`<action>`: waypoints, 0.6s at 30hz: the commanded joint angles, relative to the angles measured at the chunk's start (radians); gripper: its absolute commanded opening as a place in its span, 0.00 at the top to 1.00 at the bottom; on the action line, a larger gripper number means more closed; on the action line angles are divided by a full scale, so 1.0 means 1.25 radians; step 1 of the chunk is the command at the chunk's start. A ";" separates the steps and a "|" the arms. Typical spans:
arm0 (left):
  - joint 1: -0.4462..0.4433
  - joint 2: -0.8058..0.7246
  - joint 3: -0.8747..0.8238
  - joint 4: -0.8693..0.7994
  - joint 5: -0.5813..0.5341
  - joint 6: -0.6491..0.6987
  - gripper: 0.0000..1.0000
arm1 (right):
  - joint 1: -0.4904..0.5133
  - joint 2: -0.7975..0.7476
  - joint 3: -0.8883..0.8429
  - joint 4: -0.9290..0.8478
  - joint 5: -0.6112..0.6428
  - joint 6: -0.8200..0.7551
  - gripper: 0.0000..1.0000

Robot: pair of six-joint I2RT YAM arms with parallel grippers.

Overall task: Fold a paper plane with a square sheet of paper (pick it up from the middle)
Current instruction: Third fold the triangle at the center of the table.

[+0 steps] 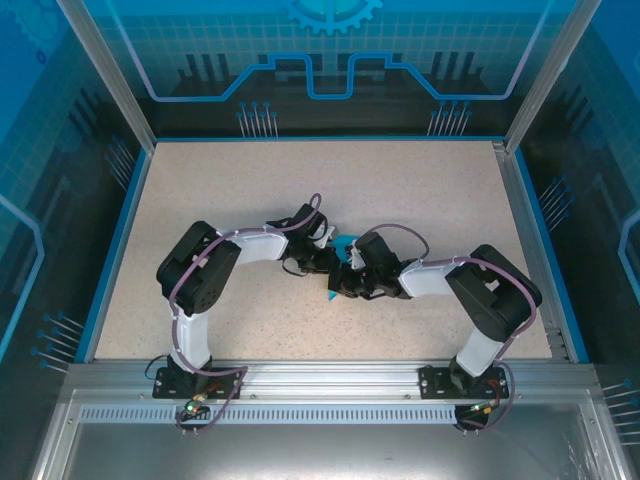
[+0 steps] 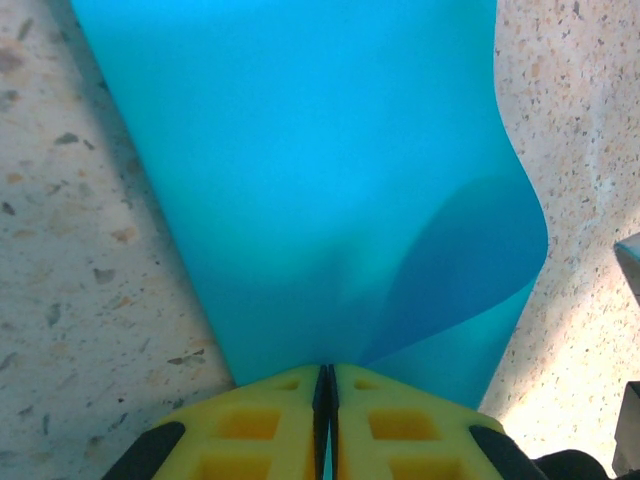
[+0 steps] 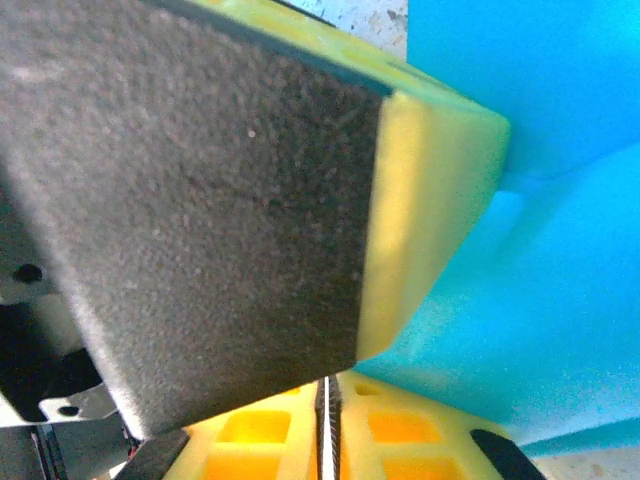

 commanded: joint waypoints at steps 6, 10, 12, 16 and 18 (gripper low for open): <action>0.003 0.043 0.000 -0.057 -0.029 0.021 0.87 | 0.016 0.019 -0.022 -0.015 0.017 -0.011 0.87; 0.002 0.042 0.000 -0.060 -0.027 0.025 0.87 | 0.016 0.022 -0.025 -0.030 0.024 -0.013 0.87; 0.003 0.043 -0.001 -0.061 -0.030 0.028 0.87 | 0.019 0.026 -0.025 -0.021 0.023 -0.012 0.86; 0.003 0.041 -0.002 -0.060 -0.028 0.028 0.87 | 0.018 0.026 -0.016 -0.009 0.011 -0.004 0.86; 0.002 0.040 -0.003 -0.059 -0.028 0.026 0.87 | 0.018 0.002 -0.013 -0.018 0.009 -0.007 0.85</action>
